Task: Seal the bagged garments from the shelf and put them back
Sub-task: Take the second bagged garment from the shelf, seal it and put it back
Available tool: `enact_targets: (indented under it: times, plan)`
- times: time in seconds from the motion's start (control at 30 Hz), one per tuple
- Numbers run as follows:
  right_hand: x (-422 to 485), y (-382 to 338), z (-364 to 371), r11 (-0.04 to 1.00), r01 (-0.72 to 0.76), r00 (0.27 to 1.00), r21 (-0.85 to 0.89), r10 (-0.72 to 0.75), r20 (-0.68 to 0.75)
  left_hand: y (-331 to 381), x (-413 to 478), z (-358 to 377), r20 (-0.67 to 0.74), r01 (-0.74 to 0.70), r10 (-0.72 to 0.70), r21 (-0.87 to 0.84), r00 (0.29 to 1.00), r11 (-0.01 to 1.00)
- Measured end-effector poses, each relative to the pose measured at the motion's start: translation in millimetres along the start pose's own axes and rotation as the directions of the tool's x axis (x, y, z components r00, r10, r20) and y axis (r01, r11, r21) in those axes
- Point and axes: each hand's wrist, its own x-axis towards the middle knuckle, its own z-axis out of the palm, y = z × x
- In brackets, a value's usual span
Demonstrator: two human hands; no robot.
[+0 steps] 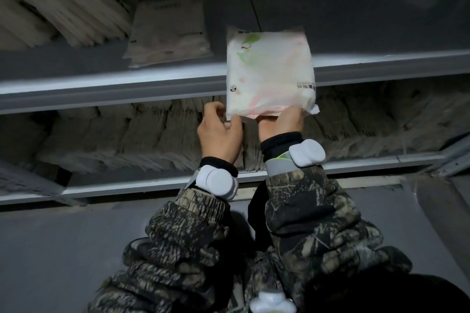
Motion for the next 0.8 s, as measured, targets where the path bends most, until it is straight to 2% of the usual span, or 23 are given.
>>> enact_targets:
  times: [0.07, 0.13, 0.23, 0.27, 0.33, 0.37, 0.4, 0.47, 0.53, 0.57, 0.6, 0.63, 0.67, 0.7, 0.77, 0.8]
  plan:
    - [2, 14, 0, 0.937, 0.016, 0.993, -0.348, -0.056, -0.104, 3, 0, 5, 0.04, 0.11, -0.106, -0.118, 0.994, 0.987]
    - [0, 14, -2, 0.894, 0.089, 0.99, -0.438, -0.128, -0.061, 5, -4, 8, 0.076, 0.115, -0.106, -0.122, 0.991, 0.986]
    - [8, 7, -9, 0.811, 0.192, 0.979, -0.553, -0.201, 0.045, 2, -10, 11, 0.114, 0.011, -0.01, -0.003, 0.993, 1.0]
    - [12, 5, -10, 0.732, 0.199, 0.978, -0.651, -0.194, 0.081, 1, -14, 11, 0.127, -0.012, 0.008, 0.029, 0.992, 1.0]
    - [21, 8, -8, 0.662, 0.224, 0.968, -0.716, -0.235, 0.086, -1, -21, 12, 0.137, -0.041, 0.034, 0.047, 0.99, 0.998]
    - [19, 7, -5, 0.661, 0.253, 0.962, -0.706, -0.248, 0.113, -1, -24, 12, 0.139, -0.048, 0.041, 0.05, 0.989, 0.998]
    - [21, 6, -3, 0.59, 0.278, 0.955, -0.758, -0.252, 0.154, 1, -26, 12, 0.142, -0.051, 0.043, 0.054, 0.989, 0.997]
    - [28, 9, 0, 0.574, 0.332, 0.936, -0.749, -0.298, 0.186, -1, -27, 12, 0.146, -0.049, 0.041, 0.052, 0.988, 0.997]
    - [31, 12, 2, 0.629, 0.291, 0.952, -0.721, -0.266, 0.152, -4, -24, 11, 0.149, -0.024, 0.021, 0.02, 0.989, 1.0]
    - [28, 10, 4, 0.76, 0.279, 0.96, -0.587, -0.242, 0.143, -6, -22, 10, 0.151, -0.009, 0.01, -0.009, 0.989, 1.0]
    - [25, 6, 6, 0.921, 0.216, 0.975, -0.324, -0.189, 0.115, -6, -21, 9, 0.158, 0.003, 0.004, -0.041, 0.987, 0.999]
    - [20, 2, 8, 0.996, 0.089, 0.99, 0.023, -0.091, 0.109, -5, -21, 9, 0.168, 0.013, 0.0, -0.078, 0.986, 0.997]
    - [18, -1, 9, 0.947, -0.03, 0.994, 0.319, -0.004, 0.106, -4, -20, 8, 0.178, 0.024, -0.004, -0.11, 0.984, 0.994]
    - [14, -4, 8, 0.839, -0.131, 0.989, 0.528, 0.077, 0.123, -5, -18, 9, 0.181, 0.031, -0.005, -0.142, 0.983, 0.989]
    - [10, -5, 5, 0.692, -0.231, 0.973, 0.684, 0.152, 0.175, -6, -13, 8, 0.177, 0.049, -0.015, -0.188, 0.984, 0.981]
    - [8, -4, 3, 0.684, -0.247, 0.969, 0.686, 0.154, 0.195, -5, -11, 8, 0.171, 0.059, -0.023, -0.205, 0.985, 0.977]
